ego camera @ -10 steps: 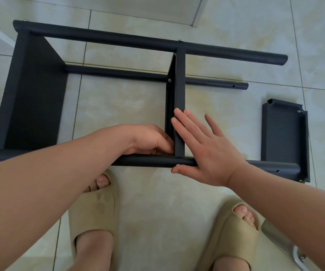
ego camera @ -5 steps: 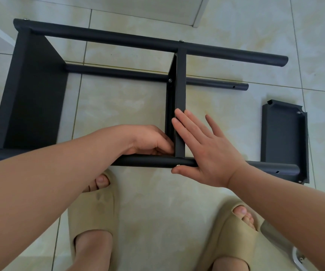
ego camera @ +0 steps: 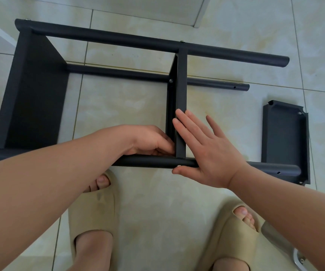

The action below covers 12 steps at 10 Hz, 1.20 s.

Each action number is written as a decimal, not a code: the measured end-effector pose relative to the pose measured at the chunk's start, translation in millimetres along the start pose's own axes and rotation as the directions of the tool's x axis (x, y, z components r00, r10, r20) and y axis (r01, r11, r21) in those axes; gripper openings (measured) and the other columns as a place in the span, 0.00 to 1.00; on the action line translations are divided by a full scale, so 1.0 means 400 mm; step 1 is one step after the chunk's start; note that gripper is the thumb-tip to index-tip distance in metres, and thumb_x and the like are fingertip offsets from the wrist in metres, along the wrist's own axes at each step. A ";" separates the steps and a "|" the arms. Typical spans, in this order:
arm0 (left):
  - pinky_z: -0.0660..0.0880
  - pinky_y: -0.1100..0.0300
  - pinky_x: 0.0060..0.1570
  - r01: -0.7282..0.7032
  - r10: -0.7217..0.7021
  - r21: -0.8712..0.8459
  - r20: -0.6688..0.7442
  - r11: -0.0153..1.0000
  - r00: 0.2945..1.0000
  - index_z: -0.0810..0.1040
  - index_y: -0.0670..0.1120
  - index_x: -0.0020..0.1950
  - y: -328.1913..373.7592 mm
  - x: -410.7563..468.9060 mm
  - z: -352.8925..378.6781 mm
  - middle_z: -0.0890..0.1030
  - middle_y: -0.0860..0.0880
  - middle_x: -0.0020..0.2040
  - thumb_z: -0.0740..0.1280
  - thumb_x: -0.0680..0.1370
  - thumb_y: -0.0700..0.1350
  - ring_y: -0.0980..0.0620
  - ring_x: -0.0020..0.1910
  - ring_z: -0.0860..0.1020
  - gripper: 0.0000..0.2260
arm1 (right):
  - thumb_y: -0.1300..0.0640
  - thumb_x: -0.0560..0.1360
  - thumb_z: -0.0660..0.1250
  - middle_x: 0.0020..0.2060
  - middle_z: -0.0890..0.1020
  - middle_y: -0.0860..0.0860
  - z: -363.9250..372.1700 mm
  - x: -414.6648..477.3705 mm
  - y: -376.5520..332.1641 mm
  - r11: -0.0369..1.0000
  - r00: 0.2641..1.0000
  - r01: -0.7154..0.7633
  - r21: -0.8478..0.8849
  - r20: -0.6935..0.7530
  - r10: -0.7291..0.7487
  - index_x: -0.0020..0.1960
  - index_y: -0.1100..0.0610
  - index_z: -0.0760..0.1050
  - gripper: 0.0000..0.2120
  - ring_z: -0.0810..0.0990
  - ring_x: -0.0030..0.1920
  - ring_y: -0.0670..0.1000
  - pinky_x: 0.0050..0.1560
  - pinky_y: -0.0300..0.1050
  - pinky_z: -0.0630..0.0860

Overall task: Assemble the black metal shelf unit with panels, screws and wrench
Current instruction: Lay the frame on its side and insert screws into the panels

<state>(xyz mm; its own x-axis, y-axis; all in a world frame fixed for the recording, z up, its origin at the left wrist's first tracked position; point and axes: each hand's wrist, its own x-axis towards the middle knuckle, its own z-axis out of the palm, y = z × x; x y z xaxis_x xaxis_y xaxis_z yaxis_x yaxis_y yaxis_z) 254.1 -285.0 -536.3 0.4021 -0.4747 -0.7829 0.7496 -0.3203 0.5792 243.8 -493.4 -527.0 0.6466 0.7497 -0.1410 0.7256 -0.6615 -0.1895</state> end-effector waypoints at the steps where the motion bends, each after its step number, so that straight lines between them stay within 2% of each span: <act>1: 0.76 0.63 0.34 0.009 -0.009 -0.033 0.014 0.999 1.000 0.81 0.40 0.44 0.002 -0.002 0.001 0.82 0.46 0.33 0.65 0.77 0.34 0.52 0.33 0.81 0.06 | 0.26 0.77 0.51 0.82 0.50 0.52 0.000 0.000 0.000 1.000 1.000 0.001 -0.001 -0.001 -0.001 0.82 0.58 0.52 0.47 0.48 0.82 0.53 0.77 0.67 0.56; 2: 0.76 0.63 0.33 0.033 -0.028 -0.092 0.063 0.995 0.998 0.80 0.40 0.45 0.006 -0.005 0.002 0.82 0.46 0.34 0.63 0.78 0.33 0.52 0.33 0.81 0.07 | 0.26 0.77 0.50 0.82 0.50 0.52 -0.001 0.000 0.000 1.000 1.000 0.001 -0.005 0.002 -0.001 0.82 0.58 0.52 0.47 0.48 0.82 0.53 0.77 0.67 0.56; 4: 0.77 0.61 0.37 -0.003 0.004 -0.063 0.008 0.998 1.000 0.80 0.38 0.46 0.001 0.001 -0.001 0.81 0.45 0.33 0.64 0.77 0.32 0.51 0.33 0.81 0.06 | 0.26 0.76 0.51 0.83 0.50 0.51 -0.001 0.000 0.000 1.000 1.000 -0.001 -0.006 0.003 0.001 0.83 0.58 0.52 0.47 0.48 0.82 0.52 0.77 0.67 0.56; 6: 0.76 0.63 0.33 0.011 -0.012 -0.070 -0.020 0.997 1.000 0.80 0.39 0.42 0.004 -0.001 0.003 0.82 0.46 0.32 0.65 0.76 0.33 0.52 0.31 0.81 0.06 | 0.25 0.76 0.51 0.82 0.50 0.51 -0.001 0.001 -0.001 1.000 1.000 -0.004 -0.002 0.004 0.004 0.82 0.58 0.52 0.47 0.48 0.82 0.52 0.76 0.67 0.57; 8: 0.76 0.63 0.34 0.052 -0.052 -0.085 -0.004 0.995 0.999 0.82 0.38 0.47 0.005 0.000 0.002 0.84 0.43 0.37 0.67 0.76 0.35 0.50 0.34 0.82 0.04 | 0.25 0.76 0.50 0.82 0.50 0.52 0.000 0.001 -0.001 1.000 1.000 -0.003 0.000 -0.006 0.003 0.82 0.58 0.52 0.47 0.48 0.82 0.52 0.76 0.67 0.57; 9: 0.76 0.63 0.33 0.047 -0.046 -0.100 0.014 0.994 0.999 0.82 0.39 0.47 0.004 -0.001 0.002 0.84 0.44 0.38 0.66 0.77 0.36 0.51 0.35 0.83 0.05 | 0.26 0.76 0.51 0.82 0.50 0.52 0.000 0.001 -0.001 1.000 1.000 -0.002 0.003 -0.006 0.002 0.82 0.58 0.52 0.47 0.48 0.82 0.52 0.76 0.67 0.58; 11: 0.76 0.64 0.33 -0.009 0.009 -0.029 0.001 1.000 1.000 0.80 0.40 0.43 0.003 -0.001 0.003 0.83 0.47 0.33 0.65 0.78 0.34 0.53 0.32 0.82 0.06 | 0.26 0.76 0.52 0.82 0.50 0.52 0.001 0.000 -0.001 1.000 1.000 0.000 0.007 -0.010 0.000 0.82 0.58 0.52 0.47 0.49 0.82 0.53 0.76 0.67 0.57; 12: 0.76 0.63 0.34 0.013 -0.012 -0.044 0.016 0.999 1.000 0.81 0.39 0.44 0.002 -0.001 0.000 0.83 0.46 0.33 0.65 0.77 0.34 0.52 0.32 0.82 0.06 | 0.26 0.76 0.52 0.82 0.51 0.52 0.001 -0.001 -0.001 1.000 1.000 0.000 0.007 -0.013 0.001 0.82 0.58 0.53 0.47 0.49 0.82 0.53 0.76 0.67 0.58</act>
<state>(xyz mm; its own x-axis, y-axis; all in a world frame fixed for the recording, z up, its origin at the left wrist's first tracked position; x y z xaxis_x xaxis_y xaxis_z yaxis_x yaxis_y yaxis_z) 254.6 -285.0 -535.4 0.3845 -0.4843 -0.7859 0.7773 -0.2895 0.5586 243.2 -493.3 -527.3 0.6500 0.7490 -0.1283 0.7237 -0.6617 -0.1961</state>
